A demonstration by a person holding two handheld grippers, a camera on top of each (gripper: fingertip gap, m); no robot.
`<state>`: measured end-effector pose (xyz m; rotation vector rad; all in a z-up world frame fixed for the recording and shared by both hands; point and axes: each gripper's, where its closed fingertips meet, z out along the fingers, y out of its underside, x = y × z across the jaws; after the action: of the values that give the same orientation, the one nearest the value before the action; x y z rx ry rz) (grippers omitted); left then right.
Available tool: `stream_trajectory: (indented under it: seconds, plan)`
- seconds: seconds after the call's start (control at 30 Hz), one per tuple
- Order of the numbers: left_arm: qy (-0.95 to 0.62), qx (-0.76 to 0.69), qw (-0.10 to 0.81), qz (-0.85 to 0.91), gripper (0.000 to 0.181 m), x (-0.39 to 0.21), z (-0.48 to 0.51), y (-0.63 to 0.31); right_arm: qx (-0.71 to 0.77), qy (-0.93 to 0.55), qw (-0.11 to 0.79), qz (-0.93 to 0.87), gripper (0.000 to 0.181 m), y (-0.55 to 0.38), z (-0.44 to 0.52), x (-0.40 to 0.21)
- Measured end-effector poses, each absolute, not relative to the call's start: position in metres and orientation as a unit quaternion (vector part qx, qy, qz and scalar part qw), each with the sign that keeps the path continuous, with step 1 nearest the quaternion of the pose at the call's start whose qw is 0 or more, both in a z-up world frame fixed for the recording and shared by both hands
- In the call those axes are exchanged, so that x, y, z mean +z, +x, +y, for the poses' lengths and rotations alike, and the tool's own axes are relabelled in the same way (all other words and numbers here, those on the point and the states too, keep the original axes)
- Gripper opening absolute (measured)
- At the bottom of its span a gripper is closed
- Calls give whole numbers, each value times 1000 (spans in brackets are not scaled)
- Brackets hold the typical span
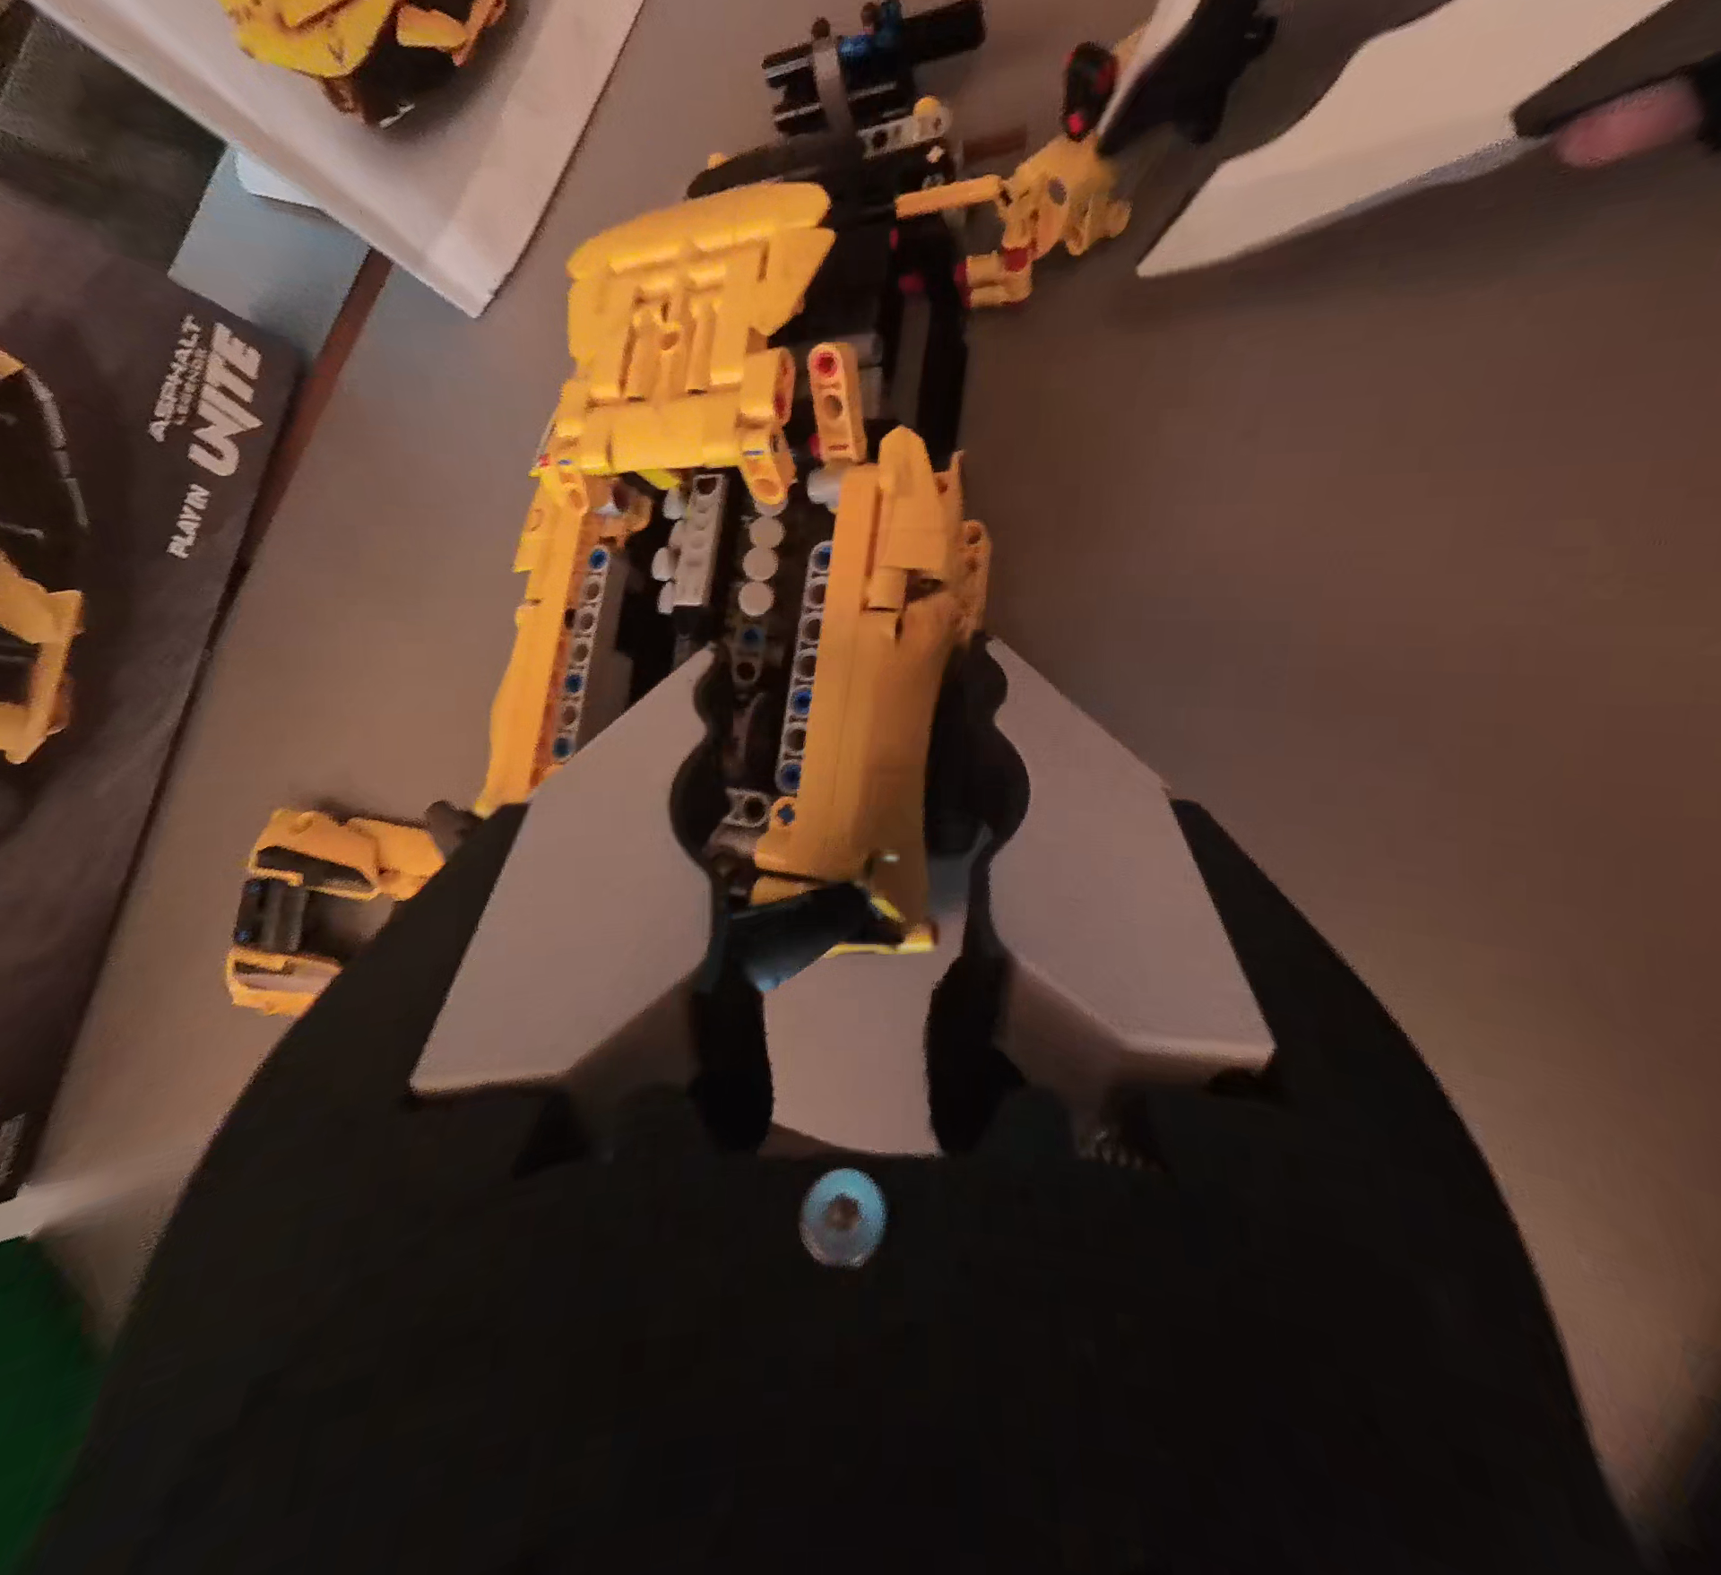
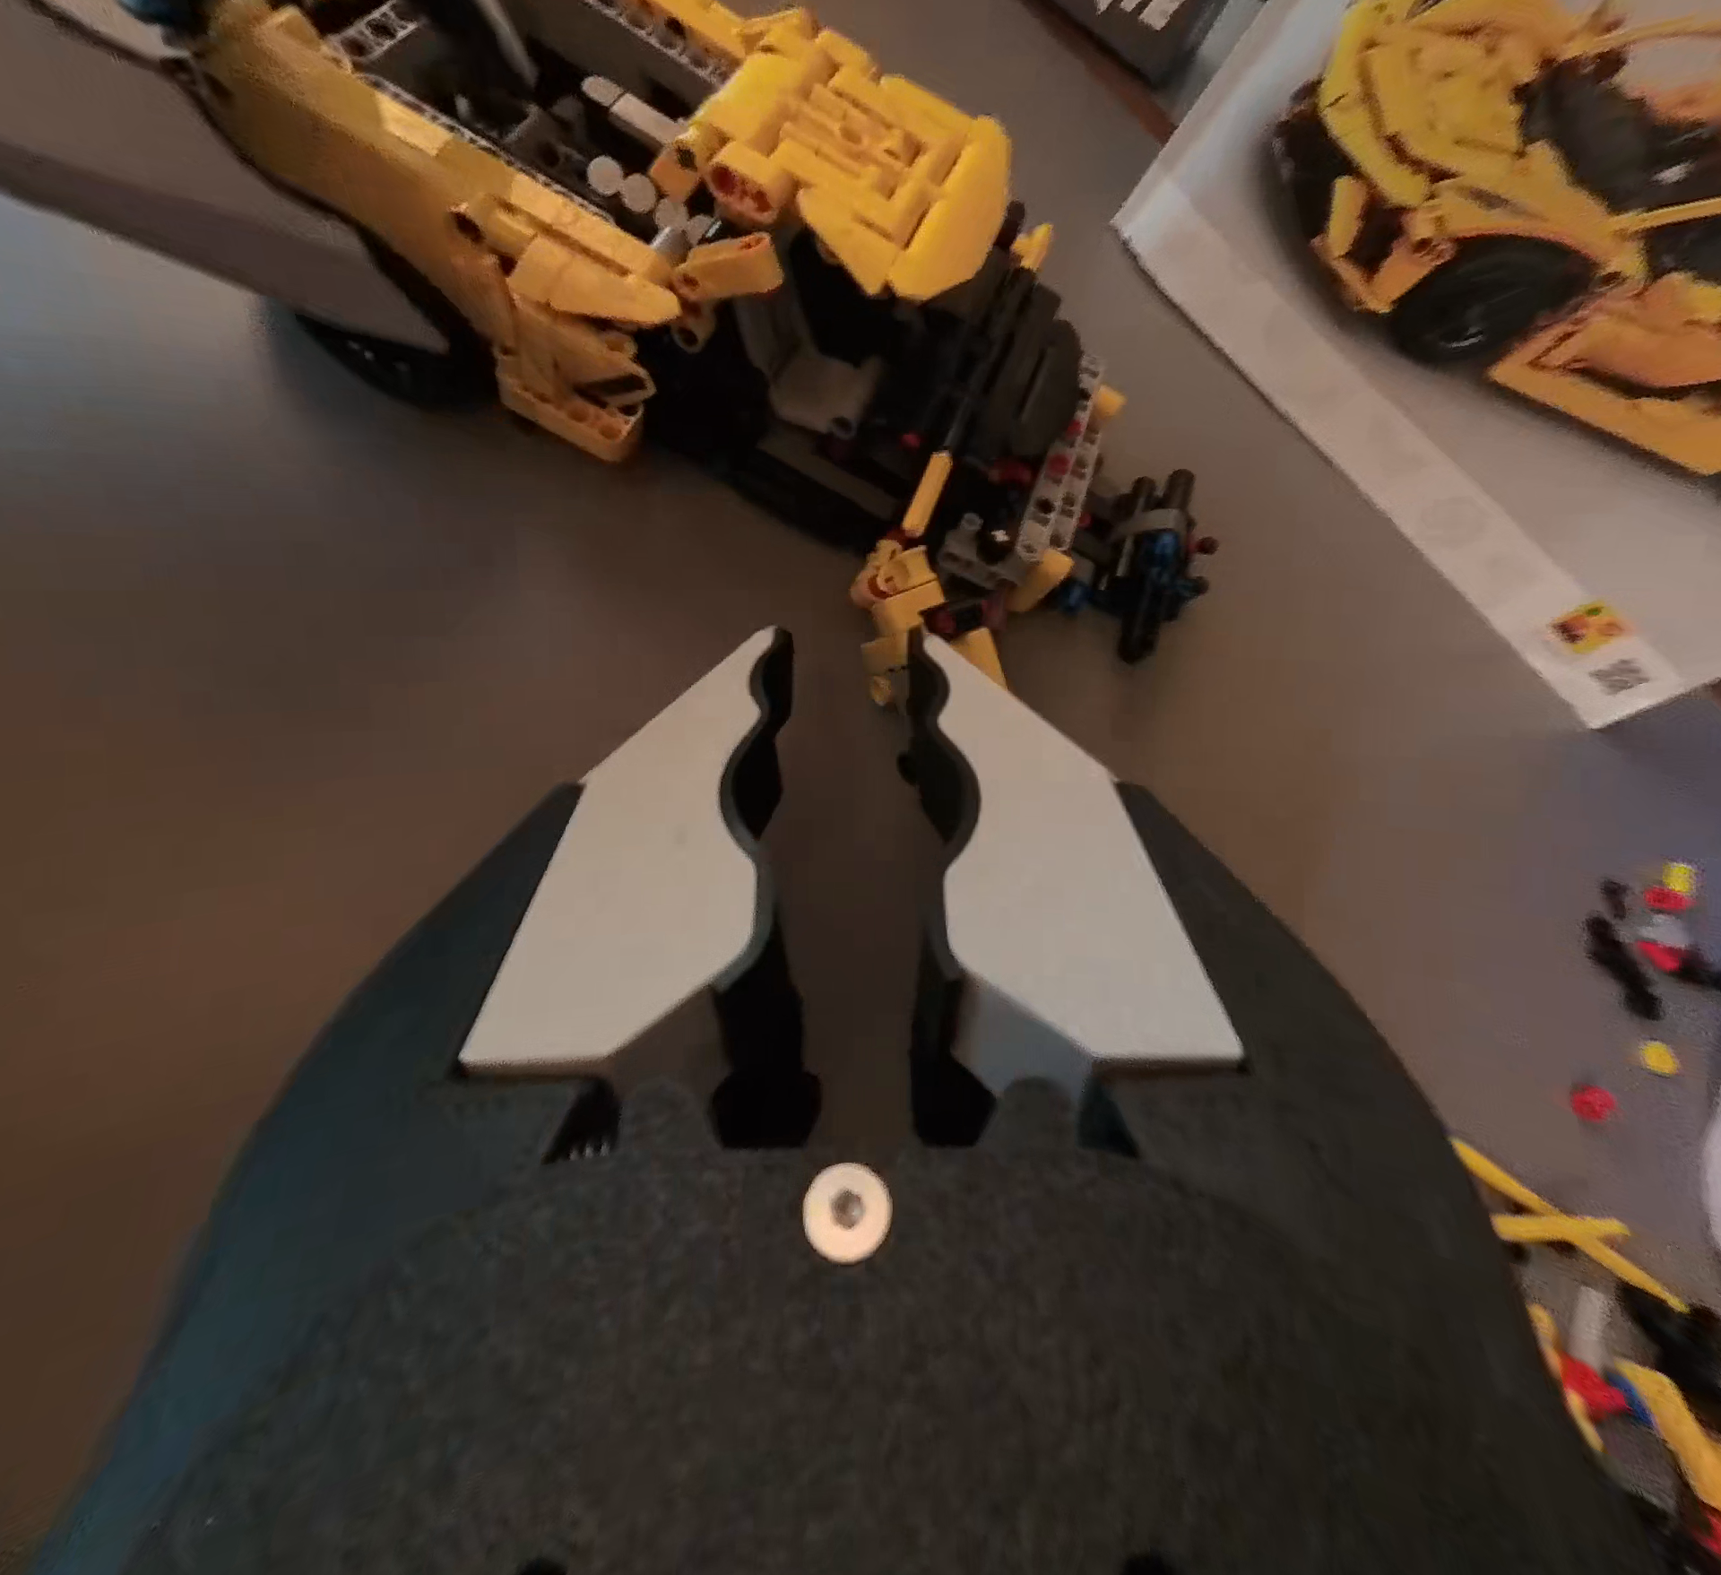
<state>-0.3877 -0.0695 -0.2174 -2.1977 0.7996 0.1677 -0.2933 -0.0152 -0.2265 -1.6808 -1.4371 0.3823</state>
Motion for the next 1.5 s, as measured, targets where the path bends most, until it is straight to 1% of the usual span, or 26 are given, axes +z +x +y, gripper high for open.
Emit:
stream_trajectory:
  seconds: [0.07,0.2,0.27,0.3,0.33,0.43,0.47,0.53,0.6,0.83,1.0,1.07,1.17,1.3,1.37,1.4,1.43,1.47,1.5]
  plan:
    - [-860,82,397,309,51,-221,-68,-387,138,-677,455,-563,27,-285,-5,-221]
    - [-849,107,415,310,44,-220,-62,-388,120,-673,471,-558,32,-278,15,-220]
    - [-841,112,423,317,44,-220,-61,-386,123,-661,459,-582,33,-289,18,-222]
    - [-837,116,426,322,43,-220,-62,-386,127,-661,436,-598,33,-294,18,-231]
    - [-833,119,430,327,41,-220,-63,-385,127,-664,417,-608,33,-299,19,-240]
    - [-824,132,437,335,35,-220,-65,-383,116,-649,395,-639,19,-307,18,-247]
    - [-820,138,438,342,32,-220,-66,-382,110,-655,385,-640,17,-307,17,-246]
    - [-817,142,441,343,31,-221,-66,-381,114,-669,376,-632,17,-304,15,-242]
    - [-816,141,444,343,31,-221,-66,-381,155,-689,353,-613,17,-301,10,-242]
    - [-809,157,441,356,32,-222,-68,-381,399,-759,233,-458,15,-298,0,-232]
    - [-812,146,440,355,31,-222,-69,-381,478,-767,169,-394,15,-294,-9,-230]
    - [-808,145,443,359,32,-222,-69,-379,483,-770,156,-387,15,-288,-11,-233]
    - [-804,157,441,367,33,-223,-68,-377,431,-771,169,-436,16,-283,-11,-240]
    - [-807,143,446,360,32,-222,-69,-379,437,-755,178,-455,15,-281,-15,-226]
    - [-808,139,447,358,32,-222,-69,-380,411,-749,197,-481,15,-279,-13,-224]
    - [-809,136,448,356,32,-221,-69,-379,384,-748,219,-495,15,-278,-9,-223]
    - [-811,137,445,353,31,-221,-69,-381,330,-759,257,-498,16,-272,4,-223]
    - [-814,141,441,351,31,-221,-70,-384,246,-770,314,-498,15,-255,29,-219]
    - [-815,144,439,349,30,-221,-70,-386,215,-769,343,-495,16,-240,43,-209]
